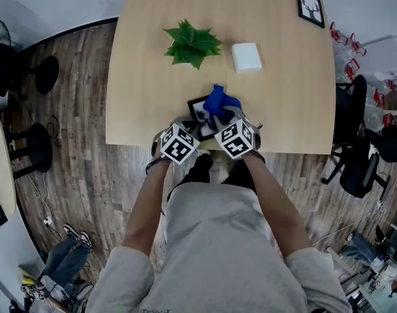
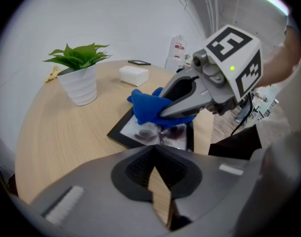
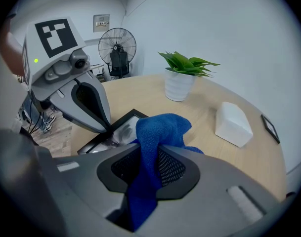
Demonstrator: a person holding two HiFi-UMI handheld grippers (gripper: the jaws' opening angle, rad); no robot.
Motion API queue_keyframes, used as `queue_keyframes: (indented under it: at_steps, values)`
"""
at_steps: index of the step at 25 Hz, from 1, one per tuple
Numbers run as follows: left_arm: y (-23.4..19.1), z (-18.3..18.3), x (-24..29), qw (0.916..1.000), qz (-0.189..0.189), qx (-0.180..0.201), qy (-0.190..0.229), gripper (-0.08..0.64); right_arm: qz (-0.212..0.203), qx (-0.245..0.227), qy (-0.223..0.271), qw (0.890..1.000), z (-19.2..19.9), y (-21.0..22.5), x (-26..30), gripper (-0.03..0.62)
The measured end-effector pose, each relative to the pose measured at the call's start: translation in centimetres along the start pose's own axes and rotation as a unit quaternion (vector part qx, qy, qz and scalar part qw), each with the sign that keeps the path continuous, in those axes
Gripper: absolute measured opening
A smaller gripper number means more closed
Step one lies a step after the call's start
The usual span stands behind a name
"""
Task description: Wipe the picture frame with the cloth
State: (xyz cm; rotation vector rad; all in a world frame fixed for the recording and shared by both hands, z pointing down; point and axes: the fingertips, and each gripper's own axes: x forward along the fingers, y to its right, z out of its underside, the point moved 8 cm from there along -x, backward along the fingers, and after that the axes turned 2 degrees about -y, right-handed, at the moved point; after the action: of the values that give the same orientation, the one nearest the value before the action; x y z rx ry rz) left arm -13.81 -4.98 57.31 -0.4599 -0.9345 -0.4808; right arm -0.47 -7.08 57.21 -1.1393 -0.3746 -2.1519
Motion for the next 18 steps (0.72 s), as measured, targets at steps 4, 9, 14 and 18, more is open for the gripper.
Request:
queue_keyframes:
  at_steps: [4, 9, 14, 18]
  values:
    - [0.0, 0.0, 0.0, 1.0, -0.003, -0.003, 0.003, 0.052, -0.004, -0.003, 0.0, 1.0, 0.4, -0.4, -0.3, 0.08]
    - [0.1, 0.1, 0.0, 0.9999, -0.01, -0.01, 0.008, 0.052, -0.012, -0.012, -0.002, 1.0, 1.1, -0.8, -0.9, 0.08]
    - [0.1, 0.0, -0.1, 0.9999, -0.012, -0.009, 0.005, 0.052, -0.021, -0.015, -0.002, 1.0, 1.7, -1.2, -1.4, 0.081]
    - [0.2, 0.0, -0.1, 0.9999, -0.012, -0.009, 0.002, 0.052, -0.031, -0.013, -0.001, 0.999, 2.3, -1.5, -1.9, 0.081]
